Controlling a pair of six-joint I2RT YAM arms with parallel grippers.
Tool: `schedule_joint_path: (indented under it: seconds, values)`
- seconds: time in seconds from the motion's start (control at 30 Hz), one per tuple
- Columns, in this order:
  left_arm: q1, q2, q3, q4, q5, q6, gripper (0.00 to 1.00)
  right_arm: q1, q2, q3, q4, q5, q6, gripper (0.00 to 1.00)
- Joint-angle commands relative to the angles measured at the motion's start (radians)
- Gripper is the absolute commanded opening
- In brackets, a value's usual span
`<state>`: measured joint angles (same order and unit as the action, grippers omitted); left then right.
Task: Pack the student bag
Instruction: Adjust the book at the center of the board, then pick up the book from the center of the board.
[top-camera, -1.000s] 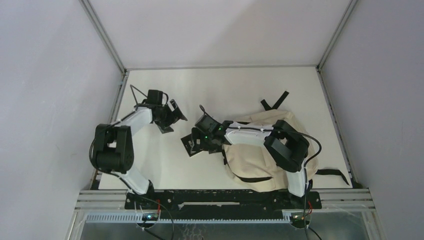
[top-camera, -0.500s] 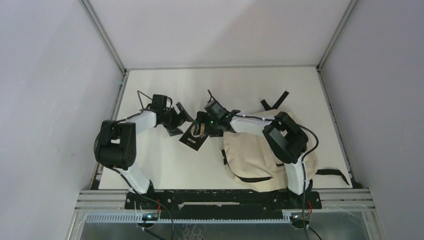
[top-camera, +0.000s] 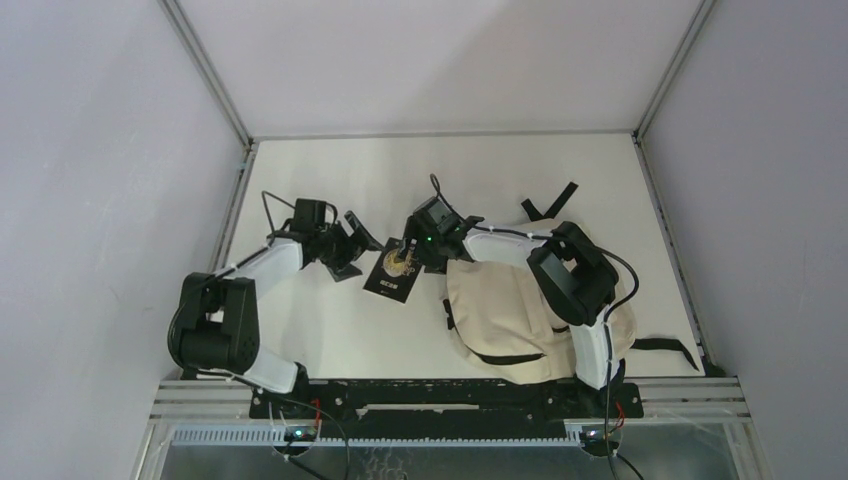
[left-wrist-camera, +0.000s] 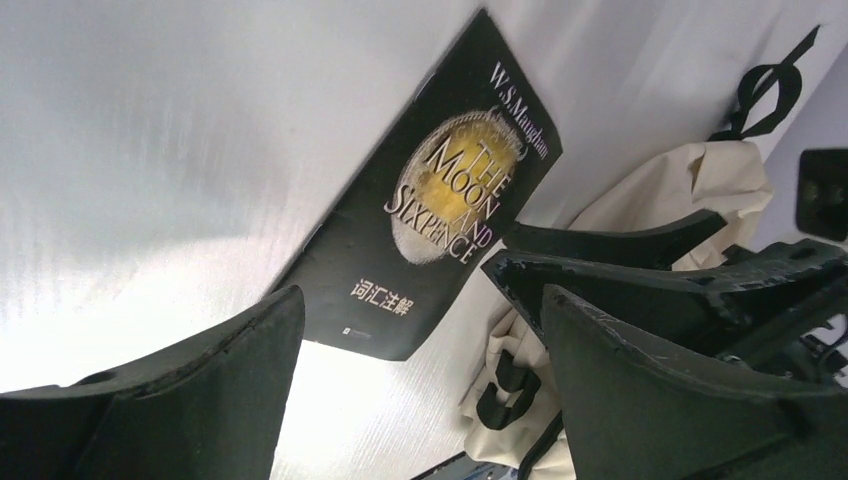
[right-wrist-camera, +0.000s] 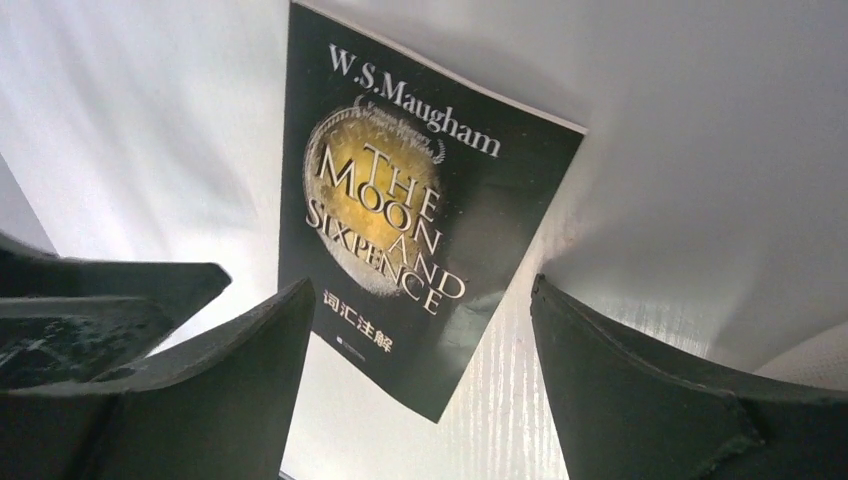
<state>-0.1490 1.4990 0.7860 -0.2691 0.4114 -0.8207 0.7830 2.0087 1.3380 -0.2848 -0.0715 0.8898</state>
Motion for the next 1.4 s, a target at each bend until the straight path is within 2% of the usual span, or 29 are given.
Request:
schedule_joint_path:
  seconds: [0.0,0.17,0.3,0.53,0.63,0.8,0.97,1.1,1.23,1.37]
  values:
    - [0.003,0.017,0.152,-0.078,-0.08,0.05,0.92,0.013,0.03,-0.015,-0.137,0.117,0.187,0.88]
    - [0.003,0.157,0.212,-0.081,-0.071,0.046,0.92,0.012,0.059,-0.015,-0.116,0.099,0.315,0.85]
    - [0.001,0.238,0.177,-0.004,0.02,-0.005,0.91,0.013,0.093,-0.015,-0.062,0.038,0.351,0.82]
    - [-0.003,0.27,0.142,0.056,0.074,-0.038,0.91,0.009,0.133,-0.016,0.071,-0.073,0.375,0.77]
    - [-0.003,0.281,0.141,0.063,0.084,-0.046,0.91,0.009,0.142,-0.015,0.115,-0.104,0.376,0.71]
    - [-0.003,0.284,0.136,0.064,0.084,-0.044,0.9,0.005,0.127,-0.016,0.093,-0.091,0.361,0.61]
    - [-0.001,0.249,0.139,0.039,0.067,-0.035,0.9,-0.009,0.084,-0.072,0.13,-0.09,0.359,0.42]
    - [0.006,0.172,0.157,-0.017,0.032,-0.015,0.9,-0.013,0.042,-0.107,0.14,-0.089,0.34,0.33]
    - [0.006,0.05,0.181,-0.102,-0.009,0.024,0.9,-0.014,0.008,-0.115,0.141,-0.093,0.317,0.31]
    - [0.008,-0.097,0.128,-0.172,-0.032,0.064,0.94,-0.019,-0.024,-0.117,0.143,-0.105,0.291,0.3]
